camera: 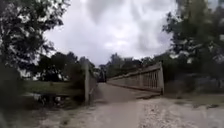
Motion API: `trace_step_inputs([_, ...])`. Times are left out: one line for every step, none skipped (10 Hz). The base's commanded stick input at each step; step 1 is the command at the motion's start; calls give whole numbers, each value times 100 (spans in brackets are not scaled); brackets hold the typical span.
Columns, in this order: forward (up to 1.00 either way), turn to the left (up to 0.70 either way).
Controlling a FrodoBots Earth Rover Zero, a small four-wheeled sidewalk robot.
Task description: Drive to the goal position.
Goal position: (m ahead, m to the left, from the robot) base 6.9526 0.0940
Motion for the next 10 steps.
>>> trace_step_inputs([85,0])
trace_step_inputs([85,9])
trace_step_inputs([85,23])
trace_step_inputs([85,33])
trace_step_inputs([85,21])
trace_step_inputs([85,26])
trace_step_inputs([85,19])
trace_step_inputs([85,0])
trace_step_inputs([85,0])
trace_step_inputs([85,5])
